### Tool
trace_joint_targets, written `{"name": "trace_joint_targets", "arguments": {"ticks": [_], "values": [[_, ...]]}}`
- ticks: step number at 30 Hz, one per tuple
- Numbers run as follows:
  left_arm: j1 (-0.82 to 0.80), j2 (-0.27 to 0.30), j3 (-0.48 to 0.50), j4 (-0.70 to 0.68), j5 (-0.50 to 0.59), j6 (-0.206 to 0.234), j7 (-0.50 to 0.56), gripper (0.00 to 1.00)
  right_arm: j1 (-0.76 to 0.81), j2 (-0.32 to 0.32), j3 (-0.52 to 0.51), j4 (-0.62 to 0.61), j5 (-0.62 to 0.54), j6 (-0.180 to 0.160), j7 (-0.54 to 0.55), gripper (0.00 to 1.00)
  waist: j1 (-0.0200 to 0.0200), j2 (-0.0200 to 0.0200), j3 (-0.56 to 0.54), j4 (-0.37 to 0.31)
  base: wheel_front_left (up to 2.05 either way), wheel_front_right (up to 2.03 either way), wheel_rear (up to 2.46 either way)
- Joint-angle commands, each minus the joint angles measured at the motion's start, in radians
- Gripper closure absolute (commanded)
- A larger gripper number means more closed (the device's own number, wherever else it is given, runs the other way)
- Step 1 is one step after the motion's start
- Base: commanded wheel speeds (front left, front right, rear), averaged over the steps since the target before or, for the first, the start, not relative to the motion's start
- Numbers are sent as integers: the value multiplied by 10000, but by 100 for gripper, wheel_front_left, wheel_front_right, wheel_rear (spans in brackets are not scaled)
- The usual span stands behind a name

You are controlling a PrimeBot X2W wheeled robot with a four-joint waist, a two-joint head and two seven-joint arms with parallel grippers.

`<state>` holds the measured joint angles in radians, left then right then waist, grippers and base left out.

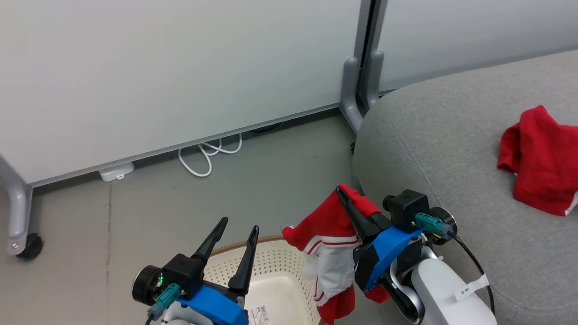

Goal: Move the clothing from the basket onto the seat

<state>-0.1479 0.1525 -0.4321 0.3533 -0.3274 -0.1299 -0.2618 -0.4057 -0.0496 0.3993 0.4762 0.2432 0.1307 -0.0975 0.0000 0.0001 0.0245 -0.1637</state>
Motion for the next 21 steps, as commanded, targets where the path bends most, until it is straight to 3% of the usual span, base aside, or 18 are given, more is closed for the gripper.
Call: {"name": "trace_joint_targets", "arguments": {"ticks": [1,21], "values": [[-1,-14,28,-8,-9,-9,-48,0,67,-14,-24,-49,-4,3,17,100,0,-1,29,-386,0,0,0],[-86,7,169,-77,36,-10,-48,0,111,-12,-15,-185,76,1,10,100,0,-1,314,-2828,0,0,0]]}}
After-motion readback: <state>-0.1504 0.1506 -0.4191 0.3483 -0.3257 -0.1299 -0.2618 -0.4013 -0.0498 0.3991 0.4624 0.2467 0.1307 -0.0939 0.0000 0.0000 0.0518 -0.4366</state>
